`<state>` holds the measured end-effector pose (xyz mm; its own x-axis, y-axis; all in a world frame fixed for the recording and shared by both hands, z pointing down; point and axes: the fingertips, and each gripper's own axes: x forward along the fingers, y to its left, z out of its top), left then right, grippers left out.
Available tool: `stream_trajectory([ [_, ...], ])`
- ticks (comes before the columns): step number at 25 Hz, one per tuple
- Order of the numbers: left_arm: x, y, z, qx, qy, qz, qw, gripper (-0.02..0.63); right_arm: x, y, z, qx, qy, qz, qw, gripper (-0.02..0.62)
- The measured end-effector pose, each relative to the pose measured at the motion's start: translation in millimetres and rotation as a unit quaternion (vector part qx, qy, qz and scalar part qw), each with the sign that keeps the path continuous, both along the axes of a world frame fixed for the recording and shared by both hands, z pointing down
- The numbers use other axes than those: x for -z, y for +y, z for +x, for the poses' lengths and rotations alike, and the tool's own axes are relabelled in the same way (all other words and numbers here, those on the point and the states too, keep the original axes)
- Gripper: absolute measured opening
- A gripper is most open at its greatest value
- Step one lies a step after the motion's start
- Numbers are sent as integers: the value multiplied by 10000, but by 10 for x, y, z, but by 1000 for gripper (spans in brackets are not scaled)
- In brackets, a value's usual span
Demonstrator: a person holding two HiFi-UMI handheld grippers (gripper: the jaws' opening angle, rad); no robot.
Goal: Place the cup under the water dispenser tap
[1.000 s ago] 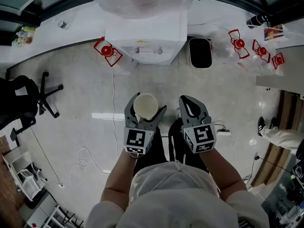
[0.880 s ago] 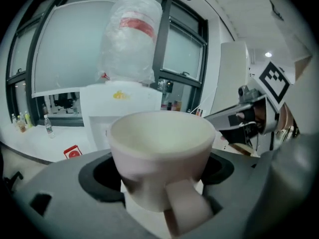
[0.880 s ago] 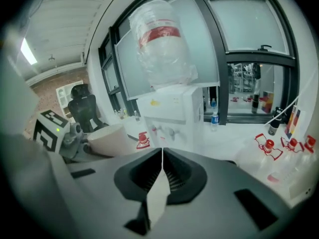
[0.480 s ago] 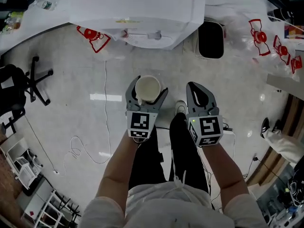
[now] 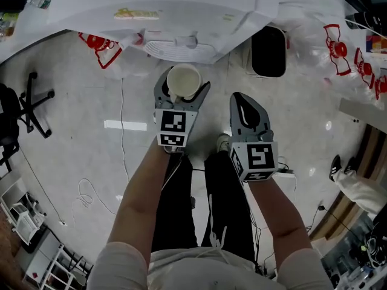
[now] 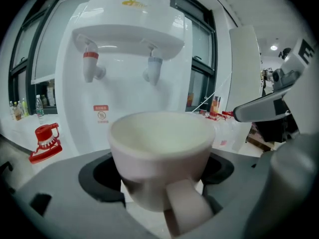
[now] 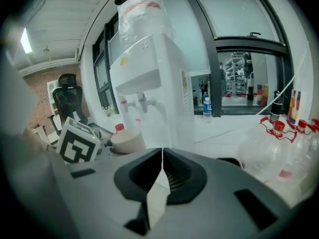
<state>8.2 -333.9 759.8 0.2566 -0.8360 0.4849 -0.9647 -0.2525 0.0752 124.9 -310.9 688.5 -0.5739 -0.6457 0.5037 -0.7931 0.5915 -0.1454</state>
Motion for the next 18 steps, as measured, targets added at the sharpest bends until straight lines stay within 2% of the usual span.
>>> stream_trajectory([
  [6, -216, -373, -268, 92, -14, -33, 10000, 456, -80, -139, -156, 67, 66, 327, 9994, 29],
  [11, -404, -486, -355, -33, -119, -101, 9999, 456, -152, -129, -249, -86, -28, 203, 9998, 29],
  [18, -428, -687, -301, -183, -225, 150, 9995, 456, -253, -144, -293, -52, 33, 121, 9999, 29],
])
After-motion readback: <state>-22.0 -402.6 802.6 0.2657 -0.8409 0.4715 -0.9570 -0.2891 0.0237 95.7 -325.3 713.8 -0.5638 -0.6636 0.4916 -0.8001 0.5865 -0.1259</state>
